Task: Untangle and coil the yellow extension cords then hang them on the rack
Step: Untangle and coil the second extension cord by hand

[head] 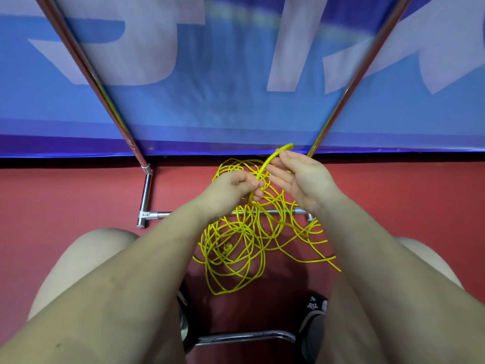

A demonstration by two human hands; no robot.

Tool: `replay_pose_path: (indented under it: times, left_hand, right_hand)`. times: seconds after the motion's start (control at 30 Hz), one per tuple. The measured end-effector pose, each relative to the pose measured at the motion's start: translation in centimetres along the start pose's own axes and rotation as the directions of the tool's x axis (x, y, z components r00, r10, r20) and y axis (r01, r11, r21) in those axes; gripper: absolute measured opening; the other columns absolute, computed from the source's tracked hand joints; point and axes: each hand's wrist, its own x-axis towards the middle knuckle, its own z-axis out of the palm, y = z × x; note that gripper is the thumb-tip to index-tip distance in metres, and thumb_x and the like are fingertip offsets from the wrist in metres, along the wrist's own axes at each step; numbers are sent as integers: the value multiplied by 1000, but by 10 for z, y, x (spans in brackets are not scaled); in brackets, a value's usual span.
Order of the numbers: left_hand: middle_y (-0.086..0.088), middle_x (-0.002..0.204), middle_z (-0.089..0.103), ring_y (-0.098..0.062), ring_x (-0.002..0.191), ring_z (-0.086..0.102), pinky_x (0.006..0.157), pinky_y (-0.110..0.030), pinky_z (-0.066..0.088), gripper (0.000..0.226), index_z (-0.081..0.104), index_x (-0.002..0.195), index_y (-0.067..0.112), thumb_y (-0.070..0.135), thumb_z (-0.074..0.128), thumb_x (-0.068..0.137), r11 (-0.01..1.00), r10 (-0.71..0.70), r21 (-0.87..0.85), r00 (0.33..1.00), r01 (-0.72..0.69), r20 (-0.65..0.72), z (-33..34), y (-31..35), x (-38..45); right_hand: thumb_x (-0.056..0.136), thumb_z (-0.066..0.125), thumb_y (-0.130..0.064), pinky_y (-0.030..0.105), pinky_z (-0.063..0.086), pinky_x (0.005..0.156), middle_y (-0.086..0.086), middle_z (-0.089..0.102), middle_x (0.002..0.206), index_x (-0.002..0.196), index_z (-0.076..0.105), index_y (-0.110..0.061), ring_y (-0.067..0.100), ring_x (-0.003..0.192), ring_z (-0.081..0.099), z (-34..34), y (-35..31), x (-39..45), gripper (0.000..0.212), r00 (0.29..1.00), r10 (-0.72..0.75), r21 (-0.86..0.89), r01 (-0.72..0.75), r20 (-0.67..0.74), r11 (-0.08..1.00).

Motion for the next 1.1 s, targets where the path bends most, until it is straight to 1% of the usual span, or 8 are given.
replay_pose_path:
  times: [0.1, 0.23, 0.43, 0.6, 0.73, 0.83, 0.97, 1.1]
  left_hand:
    - [2, 78, 63, -3, 64, 64, 68, -24, 51, 19, 55, 86, 17, 14, 41, 100, 998, -5, -59, 998, 1, -69, -2, 3, 1]
    - [-1, 80, 61, -5, 61, 67, 59, -22, 56, 19, 54, 88, 14, 13, 39, 101, 949, -50, -316, 978, -16, -203, -10, 8, 4]
    - [-3, 86, 62, -14, 75, 68, 59, -27, 59, 18, 53, 90, 11, 15, 40, 101, 846, -114, -531, 960, -41, -256, -17, 11, 7]
    - [-4, 92, 66, -15, 79, 69, 61, -28, 59, 18, 56, 97, 11, 19, 41, 101, 804, -109, -594, 973, -35, -205, -19, 14, 7]
    - [0, 101, 66, -17, 98, 63, 86, -32, 51, 21, 56, 114, 17, 19, 41, 100, 924, -104, -381, 981, 34, -164, -18, 9, 8]
    - [4, 95, 65, -13, 92, 62, 89, -28, 45, 19, 59, 101, 21, 20, 40, 100, 977, -112, -188, 993, 103, -35, -7, 3, 3]
    - [-3, 85, 64, -7, 71, 63, 67, -17, 51, 15, 55, 87, 15, 14, 45, 98, 988, -90, -126, 996, 91, 14, 1, 1, 1]
    - [-1, 80, 64, -1, 63, 64, 64, -21, 50, 15, 54, 88, 15, 5, 47, 96, 999, -30, -40, 999, 31, 13, -1, 2, 0]
  right_hand:
    - [93, 54, -12, 30, 52, 83, 5, 65, 100, 115, 54, -12, 16, 88, 65, 1, 4, -2, 22, 997, -24, -300, 45, 74, 953]
    - [86, 64, -14, 33, 50, 85, -1, 65, 91, 110, 60, -13, 15, 87, 62, 2, 20, -3, 24, 978, -74, -782, 200, 195, 590]
    - [83, 68, -15, 31, 48, 89, -3, 59, 91, 101, 64, -15, 16, 93, 60, -3, 26, -4, 18, 947, -108, -880, 322, 303, 348]
    - [86, 65, -19, 23, 43, 64, -12, 55, 75, 84, 55, -23, 8, 67, 54, 0, 25, -5, 11, 936, -175, -885, 346, 305, 311]
    - [90, 59, -16, 28, 53, 66, -2, 59, 76, 79, 52, -22, 14, 67, 61, 5, 19, -6, 15, 972, -131, -686, 232, 197, 690]
    - [94, 54, -15, 20, 55, 61, 0, 61, 80, 84, 53, -17, 12, 68, 65, 8, 9, -7, 9, 993, -57, -407, 96, 107, 908]
    - [94, 53, -16, 23, 58, 62, 5, 61, 83, 88, 54, -11, 16, 71, 67, 4, 3, -4, 8, 1000, -14, -90, 12, -23, 996]
    - [95, 51, -16, 25, 58, 67, 6, 61, 86, 87, 54, -12, 17, 76, 67, 4, 2, -3, 10, 999, -36, -98, 32, -39, 995]
